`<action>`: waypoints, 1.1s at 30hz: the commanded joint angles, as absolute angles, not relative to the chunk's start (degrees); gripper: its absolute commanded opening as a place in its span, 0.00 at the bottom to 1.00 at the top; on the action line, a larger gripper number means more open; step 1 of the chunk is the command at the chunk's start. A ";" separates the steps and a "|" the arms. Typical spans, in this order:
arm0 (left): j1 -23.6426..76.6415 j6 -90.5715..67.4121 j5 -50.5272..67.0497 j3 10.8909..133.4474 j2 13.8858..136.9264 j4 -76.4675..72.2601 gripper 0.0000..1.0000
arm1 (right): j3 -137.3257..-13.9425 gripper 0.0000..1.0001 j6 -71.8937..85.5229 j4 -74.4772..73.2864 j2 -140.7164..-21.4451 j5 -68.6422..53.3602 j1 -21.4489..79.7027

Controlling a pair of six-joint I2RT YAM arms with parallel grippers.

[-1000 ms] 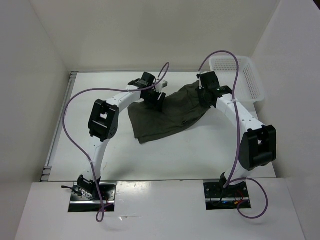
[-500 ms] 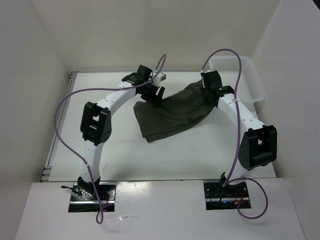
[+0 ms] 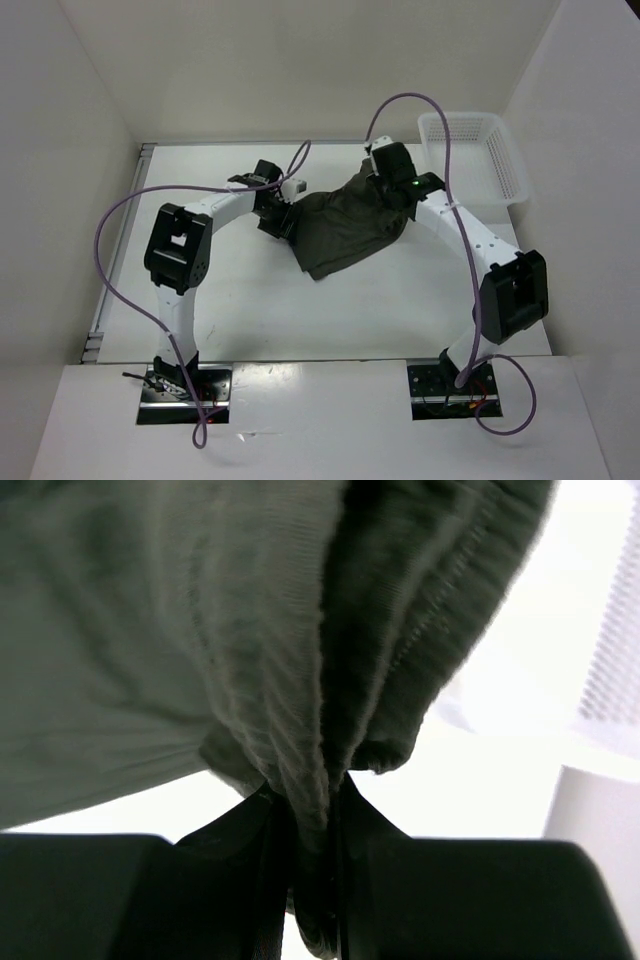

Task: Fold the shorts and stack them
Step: Fold the shorts

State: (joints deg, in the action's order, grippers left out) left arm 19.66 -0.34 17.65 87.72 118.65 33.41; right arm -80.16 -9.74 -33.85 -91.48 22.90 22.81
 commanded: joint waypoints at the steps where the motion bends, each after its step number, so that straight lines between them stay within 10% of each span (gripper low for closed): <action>1: 20.04 0.00 19.24 88.85 122.86 32.08 0.67 | -79.02 0.00 -9.41 -31.99 -91.05 21.54 27.67; 14: 16.18 0.00 21.53 100.81 133.76 34.37 0.31 | -85.25 0.02 -3.61 -31.46 -103.95 9.50 45.70; 20: 16.17 0.00 22.15 100.81 133.77 34.37 0.33 | -94.55 0.11 1.23 -30.23 -111.87 3.96 45.70; 29: 8.10 0.00 21.09 103.97 131.76 36.91 0.57 | -104.22 0.69 -0.70 -27.77 -113.30 -18.49 46.23; 33: 3.52 0.00 17.42 103.97 127.90 37.44 0.63 | -103.90 0.73 -2.28 -27.77 -109.35 -22.32 46.23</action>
State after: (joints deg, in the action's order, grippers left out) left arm 6.98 -1.54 23.20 103.74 130.19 34.41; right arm -101.91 -0.78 -30.68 -114.24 -14.63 45.80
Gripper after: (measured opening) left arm 0.621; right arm 0.727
